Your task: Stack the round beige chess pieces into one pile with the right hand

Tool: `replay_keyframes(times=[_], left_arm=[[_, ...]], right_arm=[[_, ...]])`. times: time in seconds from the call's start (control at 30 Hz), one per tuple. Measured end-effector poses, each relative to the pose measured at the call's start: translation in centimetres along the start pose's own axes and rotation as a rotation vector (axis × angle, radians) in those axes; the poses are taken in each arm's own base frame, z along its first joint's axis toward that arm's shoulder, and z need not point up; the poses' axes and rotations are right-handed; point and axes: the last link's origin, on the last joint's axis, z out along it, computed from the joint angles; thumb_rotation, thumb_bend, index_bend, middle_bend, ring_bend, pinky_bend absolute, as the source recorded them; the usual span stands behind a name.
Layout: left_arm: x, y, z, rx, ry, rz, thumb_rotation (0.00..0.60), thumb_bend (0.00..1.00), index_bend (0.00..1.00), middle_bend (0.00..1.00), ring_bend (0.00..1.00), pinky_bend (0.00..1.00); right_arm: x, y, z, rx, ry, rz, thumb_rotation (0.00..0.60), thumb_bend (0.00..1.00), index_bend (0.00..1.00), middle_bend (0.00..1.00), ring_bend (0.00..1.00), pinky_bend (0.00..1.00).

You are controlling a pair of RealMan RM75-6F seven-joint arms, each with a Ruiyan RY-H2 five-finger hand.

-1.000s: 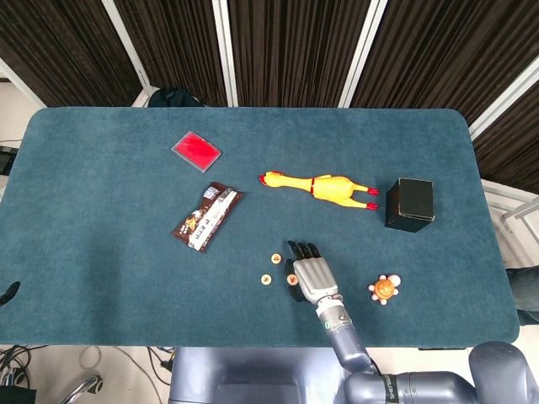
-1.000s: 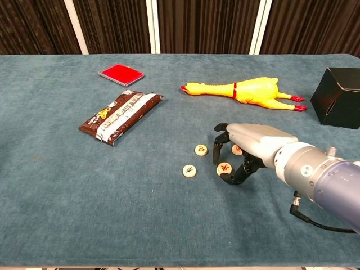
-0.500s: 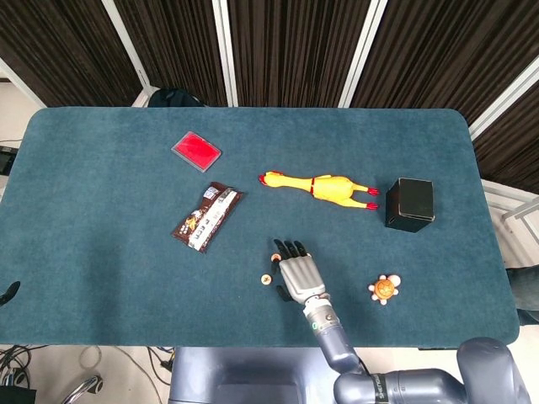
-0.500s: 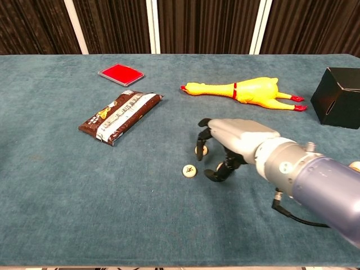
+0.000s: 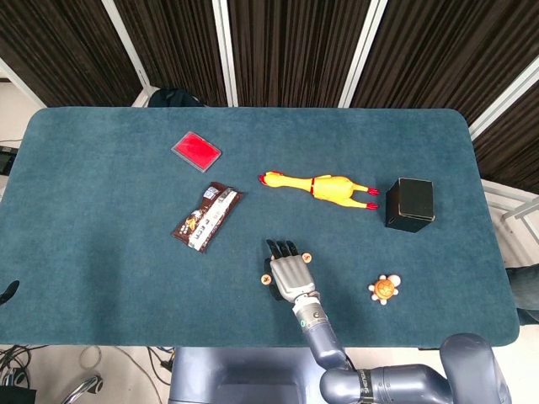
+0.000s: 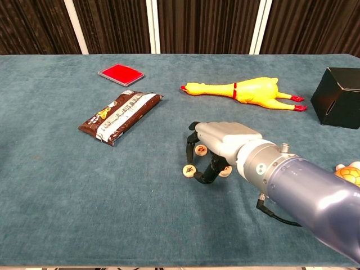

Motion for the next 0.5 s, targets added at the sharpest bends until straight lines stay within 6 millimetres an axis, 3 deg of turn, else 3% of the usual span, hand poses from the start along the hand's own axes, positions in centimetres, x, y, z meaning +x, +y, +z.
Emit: replay_keyframes(times=[0.5], left_arm=[[0.04, -0.02, 0.06, 0.000, 0.001, 0.000, 0.600, 0.19, 0.12, 0.00, 0.00, 0.09]], right_arm=[[-0.47, -0.05, 0.54, -0.010, 0.001, -0.002, 0.600, 0.43, 0.44, 0.00, 0.00, 0.00]])
